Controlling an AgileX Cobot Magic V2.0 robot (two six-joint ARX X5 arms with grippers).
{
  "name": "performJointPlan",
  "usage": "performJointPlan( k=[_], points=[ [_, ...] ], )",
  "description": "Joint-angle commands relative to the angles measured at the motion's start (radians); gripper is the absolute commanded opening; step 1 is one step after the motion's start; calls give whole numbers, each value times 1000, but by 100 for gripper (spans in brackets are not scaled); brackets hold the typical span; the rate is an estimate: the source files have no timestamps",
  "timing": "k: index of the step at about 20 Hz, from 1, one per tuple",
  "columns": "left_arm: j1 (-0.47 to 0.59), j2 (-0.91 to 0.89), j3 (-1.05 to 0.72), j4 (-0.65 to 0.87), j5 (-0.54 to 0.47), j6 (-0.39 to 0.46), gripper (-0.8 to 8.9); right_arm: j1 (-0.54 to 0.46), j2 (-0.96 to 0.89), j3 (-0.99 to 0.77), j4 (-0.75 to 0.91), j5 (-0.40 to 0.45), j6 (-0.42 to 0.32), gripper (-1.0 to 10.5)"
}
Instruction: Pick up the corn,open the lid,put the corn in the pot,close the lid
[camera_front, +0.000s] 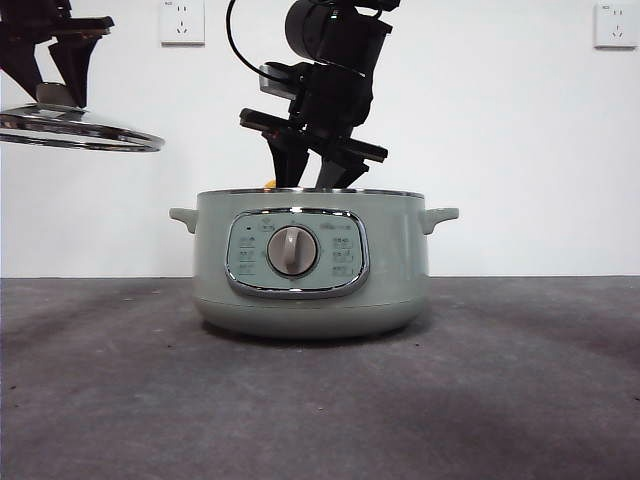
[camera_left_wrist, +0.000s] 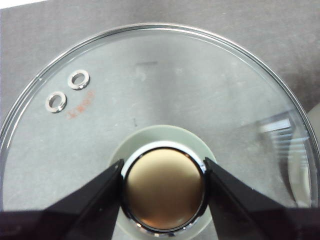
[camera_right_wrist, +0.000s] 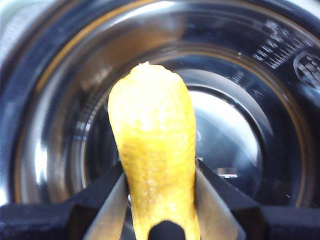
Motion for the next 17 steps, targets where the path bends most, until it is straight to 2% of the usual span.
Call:
performJointPlan(
  k=[1,17],
  points=[
    [13,-25,7,26,23,14,-9,4,47,2,14,-4,2,-12],
    [17,-25,8,24,28,20,-9,-3,114,0,-23,-3,3,-11]
  ],
)
